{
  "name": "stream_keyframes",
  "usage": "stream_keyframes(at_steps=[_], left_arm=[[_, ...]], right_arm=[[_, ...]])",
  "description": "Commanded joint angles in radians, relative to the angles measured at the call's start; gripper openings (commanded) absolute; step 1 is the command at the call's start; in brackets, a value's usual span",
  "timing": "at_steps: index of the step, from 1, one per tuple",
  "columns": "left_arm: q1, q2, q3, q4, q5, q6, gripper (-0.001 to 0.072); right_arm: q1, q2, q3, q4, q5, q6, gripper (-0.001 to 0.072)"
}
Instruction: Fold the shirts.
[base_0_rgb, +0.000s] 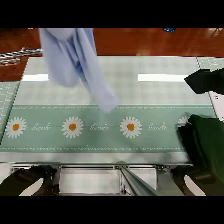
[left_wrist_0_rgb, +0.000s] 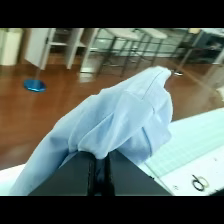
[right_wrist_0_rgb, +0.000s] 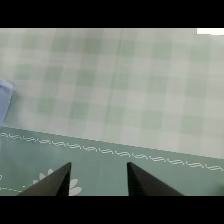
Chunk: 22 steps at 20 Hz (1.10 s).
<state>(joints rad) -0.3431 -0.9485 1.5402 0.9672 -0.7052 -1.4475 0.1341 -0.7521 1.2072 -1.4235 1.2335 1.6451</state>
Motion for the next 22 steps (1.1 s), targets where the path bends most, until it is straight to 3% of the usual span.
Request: stream_keyframes(at_steps=[1,5,9,10,12,17,20,22], left_arm=[[-0.097,0.163,-0.395,-0.011,0.22,-0.02,0.0021],[-0.049,0.234,-0.778,-0.011,0.074,-0.068,0.0022],[0.019,0.211,-1.031,0.011,-0.02,-0.057,0.0024],[0.04,0.196,-1.064,0.013,-0.06,-0.056,0.0054],[0.079,0.161,-1.067,0.058,-0.171,-0.057,0.0515],[0.33,0.159,-0.794,0.205,-0.341,-0.057,0.0508],[0.556,0.166,-0.635,0.195,-0.344,-0.068,0.0507],[0.681,0.155,-0.665,0.104,-0.423,-0.074,0.0507]], right_arm=[[0.001,0.003,0.0,-0.001,0.003,-0.002,0.0409],[0.001,-0.016,-0.017,0.006,0.042,-0.011,0.0409],[0.001,-0.065,-0.116,0.037,0.044,0.0,0.0409],[0.001,-0.083,-0.145,0.043,0.037,0.001,0.0409],[0.0,-0.126,-0.208,0.053,0.003,0.009,0.0409],[-0.115,-0.182,-0.163,0.053,-0.057,-0.027,0.0409],[-0.373,-0.176,-0.083,0.052,-0.024,-0.087,0.0409],[-0.543,-0.167,-0.137,0.096,-0.019,-0.084,0.0408]])
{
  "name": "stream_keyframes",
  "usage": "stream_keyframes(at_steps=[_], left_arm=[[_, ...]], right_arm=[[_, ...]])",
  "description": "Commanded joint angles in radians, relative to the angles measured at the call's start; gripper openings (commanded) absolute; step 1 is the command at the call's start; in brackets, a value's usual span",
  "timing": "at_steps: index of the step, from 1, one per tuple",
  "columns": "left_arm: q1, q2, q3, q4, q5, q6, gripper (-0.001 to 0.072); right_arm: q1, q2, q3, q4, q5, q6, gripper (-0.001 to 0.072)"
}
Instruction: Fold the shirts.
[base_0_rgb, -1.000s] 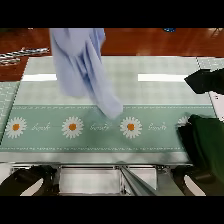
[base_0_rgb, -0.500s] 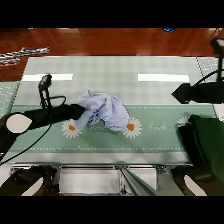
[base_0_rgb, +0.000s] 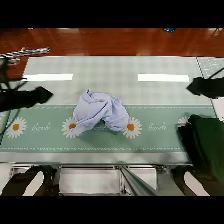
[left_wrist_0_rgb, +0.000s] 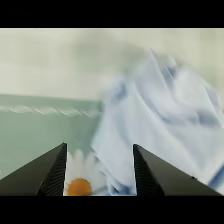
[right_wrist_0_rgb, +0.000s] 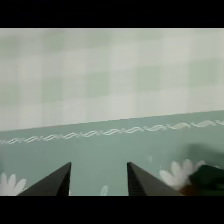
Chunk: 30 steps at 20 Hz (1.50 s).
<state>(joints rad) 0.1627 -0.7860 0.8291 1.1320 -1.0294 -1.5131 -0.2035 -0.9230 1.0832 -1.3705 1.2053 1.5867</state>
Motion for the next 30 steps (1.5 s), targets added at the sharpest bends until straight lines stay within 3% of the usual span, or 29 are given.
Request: stream_keyframes(at_steps=[1,4,6,10,16,25,30], left_arm=[[0.206,-0.019,-0.011,-0.132,-0.164,0.031,0.0506],[0.188,-0.076,-0.227,-0.306,-0.325,0.299,0.0506],[0.138,-0.106,-0.341,-0.355,-0.324,0.433,0.0507],[0.026,-0.119,-0.406,-0.355,-0.204,0.539,0.0507],[-0.167,-0.202,-0.398,-0.356,0.015,0.563,0.0507],[-0.278,-0.355,-0.389,-0.484,0.225,0.562,0.0507],[-0.319,-0.42,-0.3,-0.496,0.23,0.542,0.0503]], right_arm=[[-0.26,0.005,-0.072,0.114,0.0,-0.043,0.0409],[-0.29,0.003,-0.306,0.356,-0.032,-0.188,0.0408],[-0.275,0.003,-0.422,0.449,-0.035,-0.258,0.0408],[-0.22,0.003,-0.497,0.467,-0.029,-0.286,0.0408],[-0.044,0.003,-0.497,0.471,-0.062,-0.244,0.0408],[0.109,0.003,-0.497,0.471,-0.156,-0.136,0.0408],[0.133,0.001,-0.497,0.472,-0.164,-0.111,0.0408]])
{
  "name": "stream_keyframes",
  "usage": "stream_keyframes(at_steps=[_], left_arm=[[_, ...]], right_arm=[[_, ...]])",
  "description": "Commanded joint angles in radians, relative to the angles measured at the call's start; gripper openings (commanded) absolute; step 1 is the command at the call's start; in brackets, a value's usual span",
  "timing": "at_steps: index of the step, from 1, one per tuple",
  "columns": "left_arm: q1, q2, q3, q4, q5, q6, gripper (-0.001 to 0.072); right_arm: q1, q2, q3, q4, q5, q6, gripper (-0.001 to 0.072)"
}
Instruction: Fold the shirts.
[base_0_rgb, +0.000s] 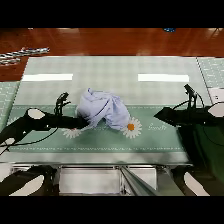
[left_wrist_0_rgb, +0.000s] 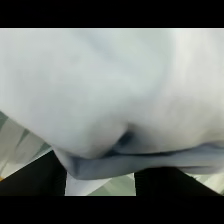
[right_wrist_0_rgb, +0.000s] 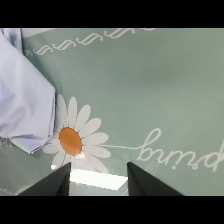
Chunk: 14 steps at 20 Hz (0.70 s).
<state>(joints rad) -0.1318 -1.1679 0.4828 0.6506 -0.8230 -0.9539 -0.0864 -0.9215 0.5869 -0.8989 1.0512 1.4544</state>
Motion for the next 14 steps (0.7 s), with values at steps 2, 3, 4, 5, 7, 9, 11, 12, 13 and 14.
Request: stream_keyframes(at_steps=[2,3,4,5,7,9,11,12,13,14], left_arm=[[-0.026,-0.061,0.097,-0.015,-0.026,-0.035,0.0182],[-0.024,-0.066,0.121,-0.015,-0.045,-0.035,0.0023],[-0.024,-0.064,0.143,-0.015,-0.054,-0.039,0.0023],[-0.024,-0.064,0.164,-0.015,-0.07,-0.046,0.0023],[-0.011,-0.064,0.21,-0.015,-0.114,-0.046,0.0023],[0.013,-0.064,0.237,-0.015,-0.152,-0.046,0.0023],[0.039,-0.064,0.241,-0.015,-0.175,-0.046,0.0023],[0.051,-0.064,0.241,-0.015,-0.184,-0.046,0.0023],[0.06,-0.064,0.241,-0.015,-0.192,-0.046,0.0023],[0.066,-0.064,0.24,-0.015,-0.196,-0.046,0.0023]], right_arm=[[0.016,0.0,0.0,0.001,-0.007,0.026,0.0408],[0.016,0.0,0.0,0.0,-0.005,0.027,0.0408],[0.016,0.0,0.0,0.0,-0.005,0.027,0.0408],[0.016,0.0,-0.002,-0.002,-0.006,0.027,0.0408],[0.017,-0.015,-0.003,-0.002,-0.003,0.032,0.0408],[0.055,-0.063,-0.003,0.005,-0.015,0.039,0.0408],[0.112,-0.14,-0.003,0.037,-0.07,0.038,0.0408],[0.133,-0.187,-0.003,0.074,-0.106,0.029,0.0408],[0.143,-0.233,0.0,0.119,-0.134,0.007,0.0408],[0.144,-0.285,0.008,0.179,-0.146,-0.026,0.0408]])
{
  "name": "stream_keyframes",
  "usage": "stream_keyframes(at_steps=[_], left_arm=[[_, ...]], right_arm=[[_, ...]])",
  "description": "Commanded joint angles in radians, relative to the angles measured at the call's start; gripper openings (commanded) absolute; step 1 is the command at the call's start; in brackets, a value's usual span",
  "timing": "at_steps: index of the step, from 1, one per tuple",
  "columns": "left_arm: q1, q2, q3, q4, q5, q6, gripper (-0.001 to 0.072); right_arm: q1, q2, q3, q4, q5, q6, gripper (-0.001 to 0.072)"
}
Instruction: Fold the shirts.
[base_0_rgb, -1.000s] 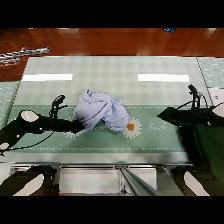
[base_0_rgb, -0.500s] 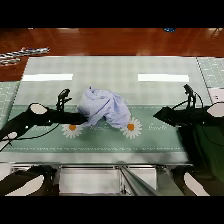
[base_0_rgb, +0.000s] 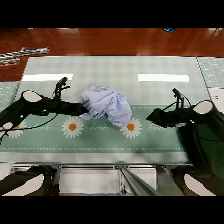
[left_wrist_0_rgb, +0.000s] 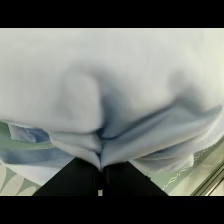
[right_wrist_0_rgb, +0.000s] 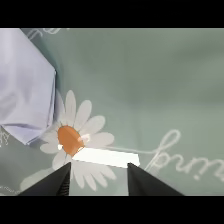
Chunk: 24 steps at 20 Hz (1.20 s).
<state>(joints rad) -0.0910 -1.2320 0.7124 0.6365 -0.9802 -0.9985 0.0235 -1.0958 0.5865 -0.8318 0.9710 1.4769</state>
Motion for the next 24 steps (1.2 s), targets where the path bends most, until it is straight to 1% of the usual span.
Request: stream_keyframes(at_steps=[1,3,5,10,13,14,15,16,18,19,20,21,24], left_arm=[[0.029,0.0,0.011,-0.001,-0.042,-0.002,0.0023],[0.029,-0.001,0.011,-0.001,-0.041,-0.001,0.0023],[0.029,-0.001,0.011,-0.001,-0.041,-0.001,0.0023],[0.029,-0.001,0.011,-0.001,-0.042,-0.002,0.0023],[0.029,-0.001,0.011,-0.001,-0.042,-0.01,0.0023],[0.029,-0.001,0.011,-0.001,-0.042,-0.009,0.0023],[0.029,-0.001,0.011,-0.001,-0.04,-0.009,0.0023],[0.03,-0.001,0.011,-0.001,-0.032,-0.009,0.0023],[0.055,0.0,0.024,-0.002,-0.027,-0.012,0.0023],[0.081,0.002,0.047,-0.002,-0.038,-0.045,0.0023],[0.113,0.006,0.084,-0.01,-0.059,-0.065,0.0023],[0.148,0.011,0.129,-0.032,-0.08,-0.066,0.0023],[0.264,0.032,0.317,-0.184,-0.13,-0.066,0.0023]], right_arm=[[0.034,-0.158,0.021,0.169,-0.066,-0.09,0.0408],[0.035,-0.248,0.056,0.277,-0.054,-0.162,0.0408],[0.055,-0.32,0.093,0.345,-0.044,-0.201,0.0408],[0.175,-0.468,0.235,0.352,-0.046,-0.199,0.0408],[0.195,-0.522,0.323,0.352,-0.038,-0.195,0.0405],[0.195,-0.533,0.348,0.351,-0.037,-0.2,0.0298],[0.195,-0.536,0.363,0.351,-0.04,-0.224,0.0118],[0.194,-0.535,0.38,0.352,-0.032,-0.262,0.0022],[0.189,-0.533,0.437,0.322,0.043,-0.281,0.0021],[0.18,-0.525,0.481,0.278,0.082,-0.271,0.0021],[0.169,-0.504,0.534,0.219,0.113,-0.237,0.0021],[0.155,-0.475,0.599,0.156,0.136,-0.196,0.0021],[0.089,-0.367,0.819,0.026,0.182,-0.108,0.0021]])
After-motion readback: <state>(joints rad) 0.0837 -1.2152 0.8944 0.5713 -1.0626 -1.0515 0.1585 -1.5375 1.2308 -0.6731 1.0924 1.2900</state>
